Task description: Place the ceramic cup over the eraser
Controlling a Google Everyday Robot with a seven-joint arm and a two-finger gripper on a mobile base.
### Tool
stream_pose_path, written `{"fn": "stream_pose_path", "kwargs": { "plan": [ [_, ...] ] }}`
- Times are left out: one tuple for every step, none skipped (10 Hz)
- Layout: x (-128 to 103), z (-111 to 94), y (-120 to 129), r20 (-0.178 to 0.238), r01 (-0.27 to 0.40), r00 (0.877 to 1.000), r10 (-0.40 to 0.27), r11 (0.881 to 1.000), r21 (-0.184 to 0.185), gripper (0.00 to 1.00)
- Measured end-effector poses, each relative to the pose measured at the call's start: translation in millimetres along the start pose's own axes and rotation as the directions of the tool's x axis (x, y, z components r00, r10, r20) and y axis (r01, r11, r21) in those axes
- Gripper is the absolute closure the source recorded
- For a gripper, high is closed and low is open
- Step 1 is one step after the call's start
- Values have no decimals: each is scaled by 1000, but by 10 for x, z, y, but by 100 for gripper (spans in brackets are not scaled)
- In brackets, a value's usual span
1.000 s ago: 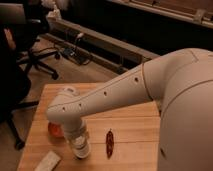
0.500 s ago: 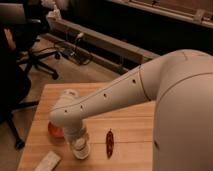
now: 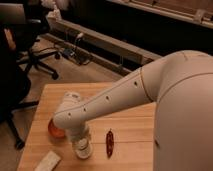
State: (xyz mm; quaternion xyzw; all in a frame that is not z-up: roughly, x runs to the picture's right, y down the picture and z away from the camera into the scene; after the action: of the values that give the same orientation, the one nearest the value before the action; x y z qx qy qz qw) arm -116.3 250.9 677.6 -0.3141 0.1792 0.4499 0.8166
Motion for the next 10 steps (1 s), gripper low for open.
{"fn": "stream_pose_path", "kwargs": {
  "plan": [
    [-2,15,5,1,3,1000,-3,1000,0,84],
    [-7,30,8,2,5,1000,-5,1000,4,74],
    [-14,43,-1,3,5,1000,-5,1000,10,63],
    [-20,54,-19,5,4,1000,-4,1000,16,53],
    [-25,59,-37,8,3,1000,-3,1000,22,45],
    [-36,59,-63,18,0,1000,0,1000,30,35],
    [-35,64,-89,26,-3,1000,2,999,38,25],
    [-24,69,-112,30,-7,1000,6,999,44,20],
    [-10,73,-134,33,-13,999,11,999,49,20],
    [7,77,-157,33,-21,999,19,998,52,20]
  ]
}}
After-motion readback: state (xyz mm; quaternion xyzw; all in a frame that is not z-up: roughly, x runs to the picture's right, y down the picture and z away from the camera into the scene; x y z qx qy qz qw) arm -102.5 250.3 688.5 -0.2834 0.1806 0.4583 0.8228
